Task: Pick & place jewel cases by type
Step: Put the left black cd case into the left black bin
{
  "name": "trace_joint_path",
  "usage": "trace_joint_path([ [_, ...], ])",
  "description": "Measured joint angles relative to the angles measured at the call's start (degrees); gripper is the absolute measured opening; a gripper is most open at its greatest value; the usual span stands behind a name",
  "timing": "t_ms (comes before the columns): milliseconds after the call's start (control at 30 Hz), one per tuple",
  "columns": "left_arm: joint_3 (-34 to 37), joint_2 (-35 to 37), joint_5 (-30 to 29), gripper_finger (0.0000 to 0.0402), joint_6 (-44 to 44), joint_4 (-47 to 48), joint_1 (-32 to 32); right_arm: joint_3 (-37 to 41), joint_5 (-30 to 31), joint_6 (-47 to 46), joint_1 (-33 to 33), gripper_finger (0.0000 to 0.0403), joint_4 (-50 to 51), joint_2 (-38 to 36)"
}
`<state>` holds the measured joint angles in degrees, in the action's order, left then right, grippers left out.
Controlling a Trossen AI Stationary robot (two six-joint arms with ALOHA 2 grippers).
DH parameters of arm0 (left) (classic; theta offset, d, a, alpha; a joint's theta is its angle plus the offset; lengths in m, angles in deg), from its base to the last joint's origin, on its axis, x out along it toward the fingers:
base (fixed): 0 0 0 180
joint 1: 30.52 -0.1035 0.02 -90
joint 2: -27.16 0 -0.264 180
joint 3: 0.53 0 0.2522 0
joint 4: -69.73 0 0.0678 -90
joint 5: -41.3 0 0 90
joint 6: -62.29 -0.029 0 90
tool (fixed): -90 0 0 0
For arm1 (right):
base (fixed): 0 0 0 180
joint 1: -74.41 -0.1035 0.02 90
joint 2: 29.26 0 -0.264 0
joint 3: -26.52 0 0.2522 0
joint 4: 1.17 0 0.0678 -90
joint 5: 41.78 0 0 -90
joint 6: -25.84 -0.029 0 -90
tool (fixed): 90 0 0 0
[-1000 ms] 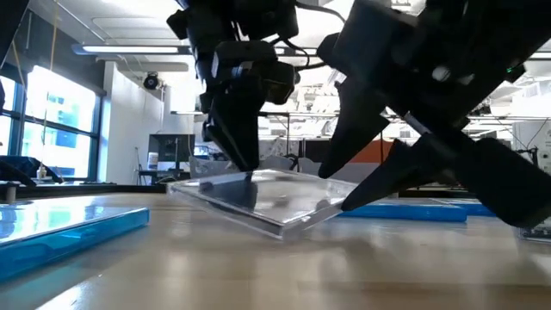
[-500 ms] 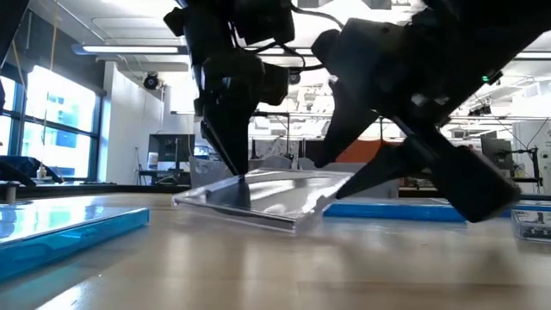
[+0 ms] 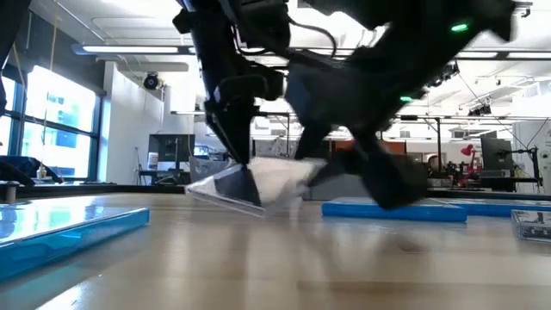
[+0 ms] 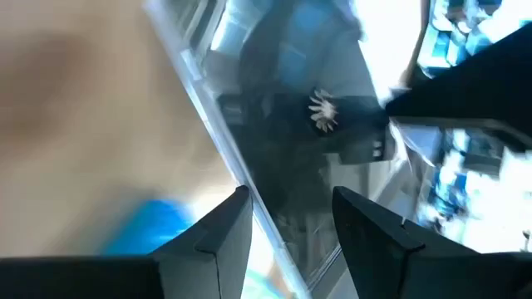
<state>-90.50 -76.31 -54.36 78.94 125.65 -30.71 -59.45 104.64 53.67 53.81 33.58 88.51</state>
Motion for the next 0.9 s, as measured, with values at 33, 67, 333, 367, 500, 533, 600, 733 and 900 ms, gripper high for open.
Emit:
trace_joint_path([
  [33,-0.51,0.11,-1.88,0.0119,-0.43,0.52,-0.55,-0.02,0.53,1.05,1.14,0.0161,-0.89,-0.02],
  [67,-1.10,0.17,-3.43,0.0119,-0.81,0.62,-1.28,0.00,0.86,2.42,2.31,0.0161,-1.85,-0.02],
  [333,-4.93,2.67,-15.86,0.0119,-5.61,5.68,-7.57,0.02,3.66,16.87,12.87,0.0161,-13.57,-0.47],
  [367,-5.27,3.10,-17.22,0.0119,-6.12,6.30,-8.61,0.04,4.16,18.92,14.20,0.0161,-15.14,-0.55],
  [500,-7.70,3.44,-21.48,0.0119,-9.20,6.65,-12.74,0.04,4.43,25.35,19.80,0.0161,-22.00,-1.54],
  [533,-8.36,3.44,-21.75,0.0119,-9.93,7.06,-13.95,0.04,3.90,26.70,21.14,0.0161,-23.54,-1.72],
  [600,-9.78,3.37,-22.01,0.0119,-11.82,6.45,-16.03,0.04,2.32,28.17,23.83,0.0161,-25.66,-2.22],
  [733,-11.15,3.38,-21.76,0.0119,-14.25,3.78,-20.06,0.04,-0.73,32.86,27.92,0.0161,-29.95,-2.72],
  [900,-12.82,3.35,-20.98,0.0119,-15.00,3.89,-23.94,0.02,-2.29,40.12,31.05,0.0161,-37.03,-2.90],
])
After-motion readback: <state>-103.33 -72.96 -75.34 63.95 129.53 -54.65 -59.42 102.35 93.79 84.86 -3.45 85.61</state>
